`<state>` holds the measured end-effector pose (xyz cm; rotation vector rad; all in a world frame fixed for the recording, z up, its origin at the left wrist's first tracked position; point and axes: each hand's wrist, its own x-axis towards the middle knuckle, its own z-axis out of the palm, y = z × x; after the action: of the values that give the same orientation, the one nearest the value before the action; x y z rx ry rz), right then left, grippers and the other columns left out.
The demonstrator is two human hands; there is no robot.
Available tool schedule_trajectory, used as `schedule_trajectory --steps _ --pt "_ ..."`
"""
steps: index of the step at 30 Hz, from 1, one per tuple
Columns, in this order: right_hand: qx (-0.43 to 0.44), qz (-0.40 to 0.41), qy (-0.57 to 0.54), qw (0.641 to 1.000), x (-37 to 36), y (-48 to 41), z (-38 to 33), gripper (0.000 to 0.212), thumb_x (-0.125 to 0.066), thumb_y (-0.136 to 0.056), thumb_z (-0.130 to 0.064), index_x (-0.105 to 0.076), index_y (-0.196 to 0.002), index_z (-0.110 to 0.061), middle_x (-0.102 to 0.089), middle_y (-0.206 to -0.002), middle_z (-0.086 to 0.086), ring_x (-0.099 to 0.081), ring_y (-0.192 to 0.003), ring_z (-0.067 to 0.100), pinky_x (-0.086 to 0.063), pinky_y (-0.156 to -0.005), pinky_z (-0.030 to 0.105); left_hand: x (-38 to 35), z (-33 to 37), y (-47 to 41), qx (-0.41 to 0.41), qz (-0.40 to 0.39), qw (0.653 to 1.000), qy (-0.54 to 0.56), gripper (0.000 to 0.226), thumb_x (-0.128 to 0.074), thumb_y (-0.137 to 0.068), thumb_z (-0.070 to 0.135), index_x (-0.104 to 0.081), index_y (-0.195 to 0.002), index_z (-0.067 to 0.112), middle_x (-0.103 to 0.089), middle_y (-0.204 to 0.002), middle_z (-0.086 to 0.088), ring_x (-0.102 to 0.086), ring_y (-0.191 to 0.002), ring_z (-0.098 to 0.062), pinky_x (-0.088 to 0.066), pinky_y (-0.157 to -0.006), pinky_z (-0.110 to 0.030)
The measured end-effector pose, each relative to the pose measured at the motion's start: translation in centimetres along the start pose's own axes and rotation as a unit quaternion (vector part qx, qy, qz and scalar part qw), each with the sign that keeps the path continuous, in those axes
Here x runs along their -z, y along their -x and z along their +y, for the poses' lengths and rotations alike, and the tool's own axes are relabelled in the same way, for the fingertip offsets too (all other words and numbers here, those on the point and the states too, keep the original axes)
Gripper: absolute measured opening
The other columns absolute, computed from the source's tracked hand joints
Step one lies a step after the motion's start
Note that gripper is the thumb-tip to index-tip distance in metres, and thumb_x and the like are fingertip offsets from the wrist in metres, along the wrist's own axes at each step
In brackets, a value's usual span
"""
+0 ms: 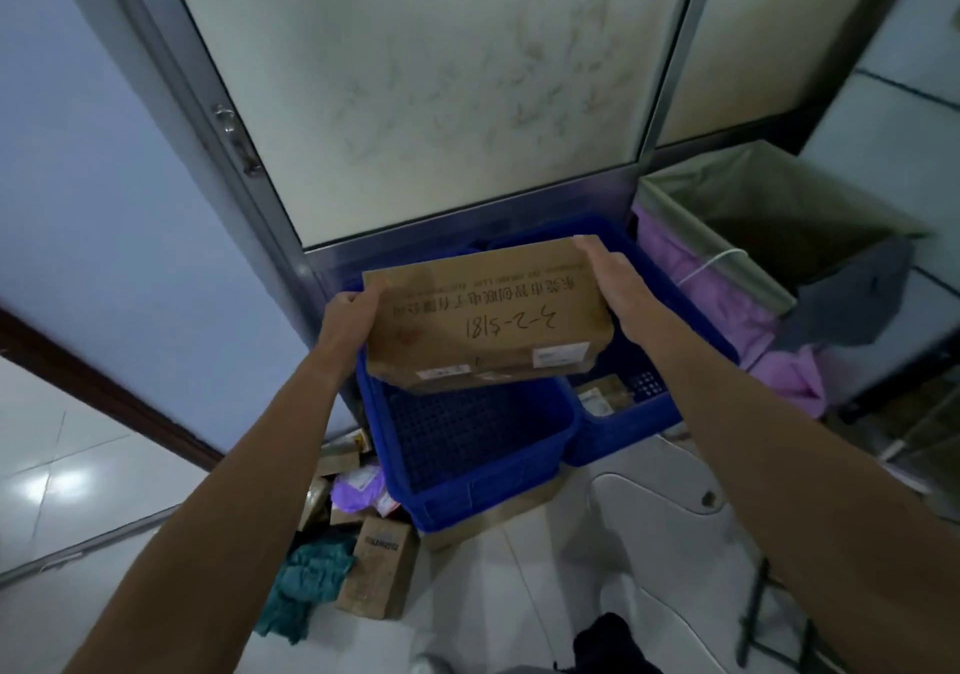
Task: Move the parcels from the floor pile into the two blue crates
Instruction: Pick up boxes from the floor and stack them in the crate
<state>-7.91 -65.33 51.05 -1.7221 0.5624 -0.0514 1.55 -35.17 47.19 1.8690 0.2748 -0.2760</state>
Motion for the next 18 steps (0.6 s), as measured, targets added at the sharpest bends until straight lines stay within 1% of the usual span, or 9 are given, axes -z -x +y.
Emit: schedule_trajectory --steps 1,2,4,6,8,11,13,15,18 --pt "-0.005 0.012 -0.007 1.0 1.4 -0.7 0.4 0.055 -0.05 -0.084 -0.067 -0.069 -0.095 -0.017 -0.072 -0.093 0.007 -0.067 -0.089 0.024 -0.05 -0.087 0.04 -1.4 0.5 0.1 -0.007 -0.008 1.0 0.001 0.041 -0.059 -0.09 0.056 -0.049 -0.069 0.022 -0.052 -0.074 0.001 -0.051 -0.068 -0.017 -0.043 -0.065 -0.033" --pt "-0.01 0.019 -0.011 1.0 2.8 -1.5 0.8 0.056 -0.051 -0.082 -0.067 -0.07 -0.095 -0.017 -0.073 -0.092 0.007 -0.067 -0.089 0.024 -0.049 -0.088 0.041 -2.7 0.7 -0.1 -0.013 -0.019 1.0 0.005 0.039 -0.061 -0.088 0.056 -0.059 -0.077 0.019 -0.061 -0.081 0.001 -0.058 -0.074 -0.017 -0.047 -0.066 -0.032" --pt "-0.016 0.013 -0.017 1.0 5.7 -3.1 1.6 0.059 -0.052 -0.078 -0.069 -0.072 -0.094 -0.016 -0.074 -0.094 0.008 -0.066 -0.09 0.024 -0.049 -0.09 0.041 -5.9 1.2 -0.3 -0.013 -0.039 0.999 0.02 0.043 -0.063 -0.086 0.056 -0.071 -0.103 0.018 -0.072 -0.098 0.001 -0.068 -0.089 -0.017 -0.053 -0.071 -0.031" --pt "-0.017 -0.003 -0.024 1.0 9.0 -5.2 2.7 0.059 -0.052 -0.077 -0.07 -0.072 -0.093 -0.017 -0.073 -0.092 0.005 -0.066 -0.089 0.023 -0.049 -0.092 0.042 -9.2 1.9 0.1 -0.014 -0.056 0.998 0.03 0.042 -0.061 -0.089 0.052 -0.07 -0.113 0.02 -0.073 -0.104 0.002 -0.068 -0.095 -0.018 -0.052 -0.071 -0.031" --pt "-0.029 -0.016 -0.033 0.999 12.3 -7.7 4.1 0.056 -0.053 -0.079 -0.069 -0.07 -0.096 -0.019 -0.073 -0.096 0.002 -0.066 -0.094 0.022 -0.049 -0.096 0.044 -12.5 2.3 0.0 -0.016 -0.071 0.997 0.038 0.037 -0.061 -0.089 0.05 -0.07 -0.115 0.025 -0.073 -0.106 0.003 -0.068 -0.099 -0.019 -0.052 -0.074 -0.031" --pt "-0.066 -0.019 -0.056 0.996 16.3 -10.7 6.1 0.055 -0.059 -0.078 -0.066 -0.07 -0.111 -0.024 -0.073 -0.109 -0.001 -0.067 -0.106 0.02 -0.05 -0.1 0.043 -16.8 2.7 -0.1 -0.012 -0.078 0.997 0.023 0.036 -0.062 -0.087 0.052 -0.069 -0.117 0.033 -0.074 -0.109 0.004 -0.07 -0.099 -0.019 -0.057 -0.081 -0.036" --pt "-0.079 -0.038 -0.062 0.994 17.9 -11.6 6.8 0.048 -0.06 -0.08 -0.063 -0.067 -0.116 -0.031 -0.072 -0.113 -0.004 -0.065 -0.107 0.016 -0.05 -0.1 0.041 -19.2 2.4 0.0 0.0 -0.086 0.996 0.007 0.038 -0.062 -0.089 0.052 -0.064 -0.123 0.035 -0.073 -0.111 0.006 -0.07 -0.099 -0.018 -0.058 -0.08 -0.036" --pt "-0.077 -0.067 -0.048 0.994 18.9 -12.6 7.5 0.045 -0.057 -0.086 -0.06 -0.063 -0.122 -0.034 -0.068 -0.119 -0.005 -0.063 -0.108 0.014 -0.05 -0.098 0.039 -21.2 2.1 0.3 0.007 -0.081 0.997 0.008 0.04 -0.064 -0.09 0.048 -0.059 -0.127 0.032 -0.07 -0.113 0.006 -0.068 -0.099 -0.016 -0.056 -0.075 -0.032" --pt "-0.087 -0.102 -0.007 0.991 19.3 -14.5 8.2 0.077 -0.06 -0.078 -0.069 -0.043 -0.146 -0.037 -0.06 -0.131 -0.008 -0.06 -0.112 0.013 -0.05 -0.095 0.038 -23.1 1.7 -0.3 0.02 -0.051 0.999 0.003 0.046 -0.069 -0.086 0.041 -0.055 -0.129 0.028 -0.067 -0.112 0.008 -0.067 -0.097 -0.013 -0.054 -0.072 -0.028"
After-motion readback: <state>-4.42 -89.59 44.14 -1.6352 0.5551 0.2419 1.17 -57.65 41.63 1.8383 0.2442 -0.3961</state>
